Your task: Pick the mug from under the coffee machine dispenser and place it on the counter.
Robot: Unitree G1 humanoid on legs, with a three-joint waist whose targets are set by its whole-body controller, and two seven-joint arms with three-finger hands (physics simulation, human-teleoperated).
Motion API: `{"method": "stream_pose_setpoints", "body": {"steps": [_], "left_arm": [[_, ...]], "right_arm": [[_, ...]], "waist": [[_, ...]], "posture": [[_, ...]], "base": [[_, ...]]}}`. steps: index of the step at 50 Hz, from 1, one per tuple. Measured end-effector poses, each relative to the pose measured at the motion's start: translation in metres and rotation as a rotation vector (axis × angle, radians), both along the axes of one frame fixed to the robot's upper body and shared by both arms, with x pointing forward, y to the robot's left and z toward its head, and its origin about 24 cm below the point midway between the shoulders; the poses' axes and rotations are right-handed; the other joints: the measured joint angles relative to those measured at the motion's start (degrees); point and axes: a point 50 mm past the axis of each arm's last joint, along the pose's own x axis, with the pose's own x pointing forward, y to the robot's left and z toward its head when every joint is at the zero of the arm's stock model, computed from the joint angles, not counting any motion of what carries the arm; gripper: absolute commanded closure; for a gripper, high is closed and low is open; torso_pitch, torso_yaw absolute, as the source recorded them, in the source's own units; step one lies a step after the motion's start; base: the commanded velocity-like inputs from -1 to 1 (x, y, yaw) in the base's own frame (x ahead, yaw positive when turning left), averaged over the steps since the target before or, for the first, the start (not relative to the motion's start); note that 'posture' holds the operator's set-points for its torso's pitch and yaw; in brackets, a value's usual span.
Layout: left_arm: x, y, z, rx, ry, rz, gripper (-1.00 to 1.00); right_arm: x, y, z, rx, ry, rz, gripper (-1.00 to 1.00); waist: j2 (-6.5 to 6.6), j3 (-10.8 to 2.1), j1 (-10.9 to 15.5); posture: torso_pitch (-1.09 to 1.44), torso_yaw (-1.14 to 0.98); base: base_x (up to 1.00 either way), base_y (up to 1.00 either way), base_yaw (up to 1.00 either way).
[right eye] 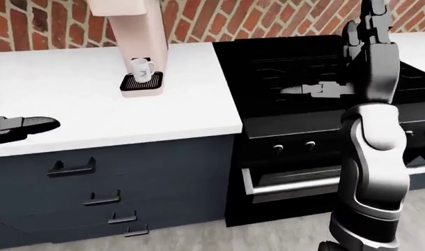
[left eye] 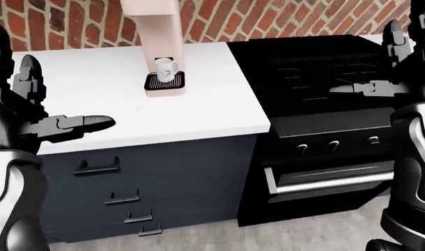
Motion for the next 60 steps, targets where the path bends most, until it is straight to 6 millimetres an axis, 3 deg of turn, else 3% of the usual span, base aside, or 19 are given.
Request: {"method": "stream_pose_setpoints", "body": {"steps": [2,4,8,10,12,14,16,20,24,27,36,53,60], "left_arm": [[0.000,0.000,-0.001,0.000,0.008,-0.005,-1.00],[-0.001,0.001,0.002,0.002,-0.002,0.002,-1.00],[-0.004,0.000,0.007,0.015,-0.039,0.008,-1.00],[-0.004,0.000,0.009,0.019,-0.046,0.007,-1.00],[-0.003,0.002,0.005,0.008,-0.031,0.017,-1.00],[-0.003,0.006,0.001,-0.004,-0.006,0.035,-1.00],[-0.002,0.006,0.002,-0.002,-0.005,0.039,-1.00],[-0.005,0.003,0.007,0.013,-0.039,0.030,-1.00],[-0.003,0.004,0.005,0.005,-0.021,0.029,-1.00],[-0.001,0.001,0.002,-0.001,-0.003,0.008,-1.00],[-0.003,-0.002,0.008,0.009,-0.050,0.019,-1.00],[0.007,-0.004,-0.010,-0.049,0.053,0.116,-1.00],[0.009,-0.019,-0.012,-0.042,0.092,0.170,-1.00]], "right_arm": [[0.001,-0.002,-0.003,0.007,0.021,-0.010,-1.00],[0.001,-0.001,0.000,0.002,0.010,-0.010,-1.00],[-0.003,0.000,0.007,-0.011,-0.030,-0.005,-1.00],[-0.002,0.000,0.010,-0.014,-0.039,-0.004,-1.00],[0.000,0.003,0.004,-0.008,-0.025,0.010,-1.00],[0.004,0.006,-0.002,-0.009,0.009,0.027,-1.00],[0.005,0.006,-0.003,-0.008,0.026,0.027,-1.00],[0.000,0.003,0.004,-0.014,-0.012,0.007,-1.00],[0.000,0.004,0.008,-0.021,-0.027,0.010,-1.00],[0.000,-0.001,0.003,-0.008,-0.018,-0.006,-1.00],[0.001,-0.002,0.005,-0.002,-0.016,-0.013,-1.00],[0.003,-0.002,0.001,-0.024,0.001,-0.029,-1.00],[0.004,-0.002,0.001,-0.031,0.006,-0.038,-1.00]], "waist": [[-0.02,-0.35,-0.5],[1.04,-0.63,-0.7],[4.01,-0.50,-1.5],[6.25,-1.05,-1.5],[6.05,-0.34,-0.6],[6.81,-0.54,-0.1],[6.17,-1.37,0.0],[3.23,0.64,0.1],[-0.13,-0.49,0.4],[1.38,0.02,0.3],[3.07,-0.83,-0.6],[2.03,-0.41,0.2],[1.74,-0.35,0.6]], "posture": [[0.00,0.00],[0.00,0.00],[0.00,0.00],[0.00,0.00],[0.00,0.00],[0.00,0.00],[0.00,0.00],[0.00,0.00],[0.00,0.00],[0.00,0.00],[0.00,0.00],[0.00,0.00],[0.00,0.00]], "base": [[0.34,0.04,0.00],[0.34,0.03,0.00],[0.35,0.04,0.00],[0.34,0.05,0.00],[0.20,0.00,0.00],[0.11,0.00,0.00],[0.05,0.00,0.00],[0.05,0.00,0.00],[0.04,0.00,0.00],[0.00,0.00,0.00],[0.00,0.00,0.00],[0.00,0.00,0.00],[0.00,0.00,0.00]]}}
